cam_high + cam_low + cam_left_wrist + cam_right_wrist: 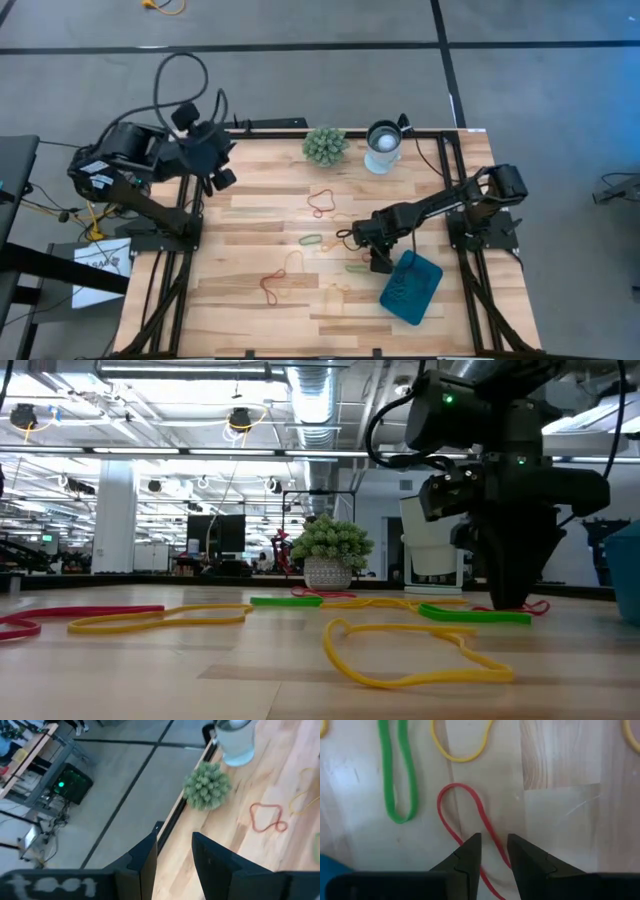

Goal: Pick and place items into bin
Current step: Put the red rubber band into the blue bin

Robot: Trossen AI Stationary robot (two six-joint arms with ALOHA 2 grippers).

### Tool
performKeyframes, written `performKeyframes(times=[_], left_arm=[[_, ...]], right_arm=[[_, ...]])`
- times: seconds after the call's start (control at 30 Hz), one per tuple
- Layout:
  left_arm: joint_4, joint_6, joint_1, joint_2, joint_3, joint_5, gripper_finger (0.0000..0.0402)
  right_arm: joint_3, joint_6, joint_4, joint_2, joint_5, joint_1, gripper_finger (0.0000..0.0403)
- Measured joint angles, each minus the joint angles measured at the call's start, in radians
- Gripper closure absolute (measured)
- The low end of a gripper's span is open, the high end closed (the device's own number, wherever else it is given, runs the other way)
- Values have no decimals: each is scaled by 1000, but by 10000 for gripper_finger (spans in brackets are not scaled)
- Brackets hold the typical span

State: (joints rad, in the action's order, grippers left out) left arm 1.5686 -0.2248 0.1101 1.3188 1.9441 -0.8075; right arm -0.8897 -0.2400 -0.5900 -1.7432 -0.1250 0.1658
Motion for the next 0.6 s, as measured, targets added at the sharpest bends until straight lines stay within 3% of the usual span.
performKeyframes(times=[0.23, 0.4, 0.6], left_arm=[[-16, -69, 1, -42, -124, -14, 287], [-14, -118, 1, -91, -171, -17, 287], [-15, -167, 12, -169, -201, -35, 287]], right_arm=[[-41, -33, -39, -5, 69, 3, 392], [-91, -104, -109, 52, 139, 7, 400], [-182, -135, -254, 180, 149, 36, 402]])
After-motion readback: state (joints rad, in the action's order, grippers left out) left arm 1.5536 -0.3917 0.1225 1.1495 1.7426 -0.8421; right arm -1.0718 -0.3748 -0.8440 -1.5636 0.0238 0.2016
